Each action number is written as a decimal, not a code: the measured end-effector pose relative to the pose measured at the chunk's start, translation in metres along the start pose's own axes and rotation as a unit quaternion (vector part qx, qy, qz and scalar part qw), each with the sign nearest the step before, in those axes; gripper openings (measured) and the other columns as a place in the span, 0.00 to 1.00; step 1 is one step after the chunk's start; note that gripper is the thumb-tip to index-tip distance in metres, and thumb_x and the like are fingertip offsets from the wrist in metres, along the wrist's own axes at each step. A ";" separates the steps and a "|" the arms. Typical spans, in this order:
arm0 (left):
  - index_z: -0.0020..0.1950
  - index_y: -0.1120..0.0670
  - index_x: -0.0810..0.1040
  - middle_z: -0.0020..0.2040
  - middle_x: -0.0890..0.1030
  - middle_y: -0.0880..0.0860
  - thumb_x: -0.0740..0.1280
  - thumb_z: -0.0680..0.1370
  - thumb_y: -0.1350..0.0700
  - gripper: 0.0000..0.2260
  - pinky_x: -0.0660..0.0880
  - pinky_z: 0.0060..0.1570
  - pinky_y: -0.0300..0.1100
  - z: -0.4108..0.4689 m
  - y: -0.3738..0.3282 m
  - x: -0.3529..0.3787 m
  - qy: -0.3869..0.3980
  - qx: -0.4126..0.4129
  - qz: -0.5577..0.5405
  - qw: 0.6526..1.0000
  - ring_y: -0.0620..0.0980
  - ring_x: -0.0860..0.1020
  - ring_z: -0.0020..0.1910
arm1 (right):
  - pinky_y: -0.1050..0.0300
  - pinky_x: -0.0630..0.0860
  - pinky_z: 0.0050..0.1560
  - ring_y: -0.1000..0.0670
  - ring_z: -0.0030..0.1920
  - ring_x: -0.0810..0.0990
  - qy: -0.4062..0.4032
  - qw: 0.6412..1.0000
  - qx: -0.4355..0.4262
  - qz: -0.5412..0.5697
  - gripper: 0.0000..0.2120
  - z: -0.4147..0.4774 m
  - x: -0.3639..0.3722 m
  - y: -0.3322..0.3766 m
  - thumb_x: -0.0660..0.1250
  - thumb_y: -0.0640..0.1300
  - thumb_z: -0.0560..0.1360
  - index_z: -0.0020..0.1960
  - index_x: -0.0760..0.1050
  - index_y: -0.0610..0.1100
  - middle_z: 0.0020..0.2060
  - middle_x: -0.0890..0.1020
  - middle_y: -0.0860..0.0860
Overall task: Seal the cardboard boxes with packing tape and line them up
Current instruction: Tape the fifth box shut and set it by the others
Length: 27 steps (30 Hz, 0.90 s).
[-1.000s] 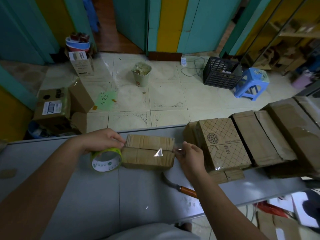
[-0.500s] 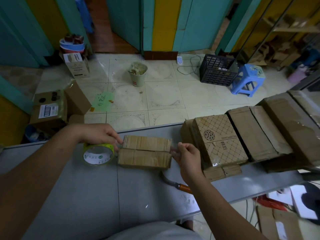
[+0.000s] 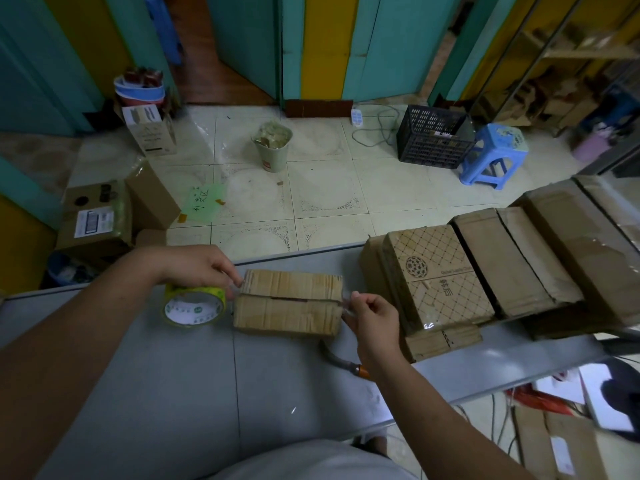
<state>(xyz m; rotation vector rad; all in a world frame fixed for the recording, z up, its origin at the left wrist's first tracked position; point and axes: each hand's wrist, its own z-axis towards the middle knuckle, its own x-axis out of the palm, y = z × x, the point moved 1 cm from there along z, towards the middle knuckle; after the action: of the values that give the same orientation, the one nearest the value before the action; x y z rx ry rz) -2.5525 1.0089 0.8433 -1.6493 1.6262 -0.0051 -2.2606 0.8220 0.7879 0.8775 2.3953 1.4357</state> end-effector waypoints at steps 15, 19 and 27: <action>0.60 0.48 0.88 0.53 0.88 0.41 0.70 0.83 0.57 0.10 0.78 0.67 0.48 0.011 0.009 0.008 -0.030 0.035 0.010 0.999 0.41 0.84 0.57 | 0.47 0.84 0.54 0.44 0.49 0.88 0.002 0.997 0.056 -0.059 0.11 0.029 -0.009 -0.040 0.71 0.50 0.81 0.51 0.83 0.41 0.45 0.87 0.46; 0.57 0.49 0.89 0.53 0.88 0.43 0.70 0.83 0.58 0.09 0.79 0.64 0.48 0.018 0.019 0.016 -0.038 0.045 0.025 0.998 0.43 0.84 0.54 | 0.52 0.79 0.48 0.46 0.50 0.88 0.013 0.988 0.133 -0.075 0.09 0.035 -0.008 -0.043 0.74 0.55 0.77 0.48 0.87 0.50 0.46 0.89 0.49; 0.50 0.49 0.85 0.50 0.85 0.43 0.71 0.82 0.56 0.04 0.77 0.58 0.38 0.031 0.028 0.030 -0.072 0.078 0.029 0.994 0.31 0.81 0.51 | 0.52 0.79 0.43 0.46 0.50 0.87 -0.019 0.979 0.202 -0.014 0.18 0.035 0.003 -0.053 0.80 0.58 0.70 0.51 0.86 0.46 0.45 0.89 0.48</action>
<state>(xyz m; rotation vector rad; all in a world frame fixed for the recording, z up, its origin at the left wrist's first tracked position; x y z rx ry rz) -2.5545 1.0042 0.7921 -1.4501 1.5234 0.0147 -2.2670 0.8312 0.7256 0.9387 2.7045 0.9229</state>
